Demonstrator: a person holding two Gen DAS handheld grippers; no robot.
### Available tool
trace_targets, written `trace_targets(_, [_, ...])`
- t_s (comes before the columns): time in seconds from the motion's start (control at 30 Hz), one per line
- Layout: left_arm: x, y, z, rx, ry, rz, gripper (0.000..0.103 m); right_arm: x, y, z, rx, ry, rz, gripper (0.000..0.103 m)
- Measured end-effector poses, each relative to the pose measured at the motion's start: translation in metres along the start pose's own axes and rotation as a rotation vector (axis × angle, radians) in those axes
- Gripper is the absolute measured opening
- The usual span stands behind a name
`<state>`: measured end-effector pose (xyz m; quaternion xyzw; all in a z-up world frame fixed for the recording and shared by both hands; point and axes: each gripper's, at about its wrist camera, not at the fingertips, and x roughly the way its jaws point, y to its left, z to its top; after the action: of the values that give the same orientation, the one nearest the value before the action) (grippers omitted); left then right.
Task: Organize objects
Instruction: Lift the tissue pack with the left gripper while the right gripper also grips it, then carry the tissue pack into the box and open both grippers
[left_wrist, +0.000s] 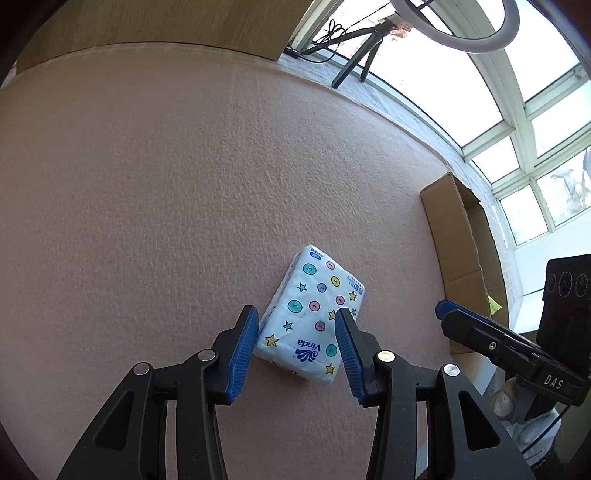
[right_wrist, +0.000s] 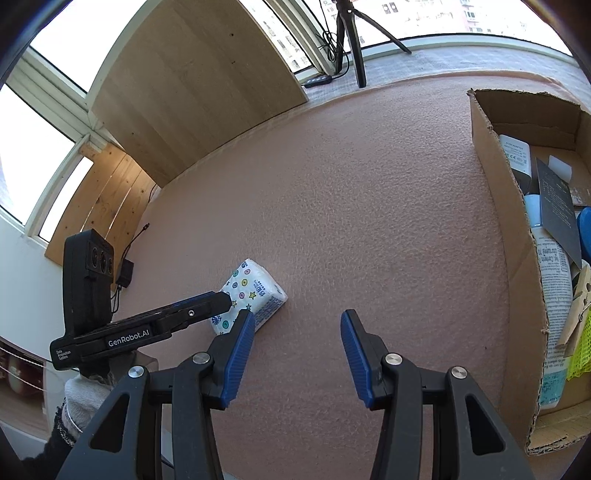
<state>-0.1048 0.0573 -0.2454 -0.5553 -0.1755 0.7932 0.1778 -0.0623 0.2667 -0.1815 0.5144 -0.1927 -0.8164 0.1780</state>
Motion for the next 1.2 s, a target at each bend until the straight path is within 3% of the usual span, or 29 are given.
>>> trace_targets(0.57, [0.011, -0.032, -0.019, 0.122, 0.035, 0.025, 0.048, 0.062, 0.020, 0.012, 0.011, 0.176, 0.054, 0.045])
trace_targets(0.7, [0.011, -0.034, -0.020, 0.127, 0.041, 0.022, 0.048, 0.067, 0.022, 0.012, 0.009, 0.199, 0.065, 0.038])
trace_targets(0.97, [0.003, -0.056, -0.016, 0.168, 0.035, -0.008, 0.045, 0.052, 0.018, 0.016, 0.000, 0.158, 0.038, 0.037])
trace_targets(1.2, [0.004, -0.110, -0.004, 0.252, 0.012, -0.061, 0.045, 0.009, 0.006, 0.025, 0.012, 0.065, -0.007, 0.037])
